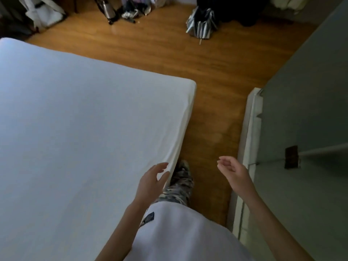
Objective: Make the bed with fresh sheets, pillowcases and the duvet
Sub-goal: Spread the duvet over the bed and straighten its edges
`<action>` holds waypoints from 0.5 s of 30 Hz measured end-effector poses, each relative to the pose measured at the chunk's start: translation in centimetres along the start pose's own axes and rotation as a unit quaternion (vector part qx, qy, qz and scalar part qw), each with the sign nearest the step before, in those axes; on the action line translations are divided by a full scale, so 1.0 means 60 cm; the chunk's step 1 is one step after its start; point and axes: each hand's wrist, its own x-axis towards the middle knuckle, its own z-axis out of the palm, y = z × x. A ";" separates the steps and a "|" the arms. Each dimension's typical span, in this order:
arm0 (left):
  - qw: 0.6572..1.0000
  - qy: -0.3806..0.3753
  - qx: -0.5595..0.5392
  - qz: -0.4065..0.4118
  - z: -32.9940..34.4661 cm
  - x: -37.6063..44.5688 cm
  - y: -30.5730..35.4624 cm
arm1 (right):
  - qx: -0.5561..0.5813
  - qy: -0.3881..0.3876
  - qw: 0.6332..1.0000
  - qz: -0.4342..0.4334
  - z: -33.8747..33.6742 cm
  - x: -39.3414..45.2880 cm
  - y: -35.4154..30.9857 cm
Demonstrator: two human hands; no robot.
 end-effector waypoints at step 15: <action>0.993 -0.066 -0.024 0.092 -0.097 0.571 0.355 | 0.078 0.139 0.985 0.064 -0.224 0.429 -0.182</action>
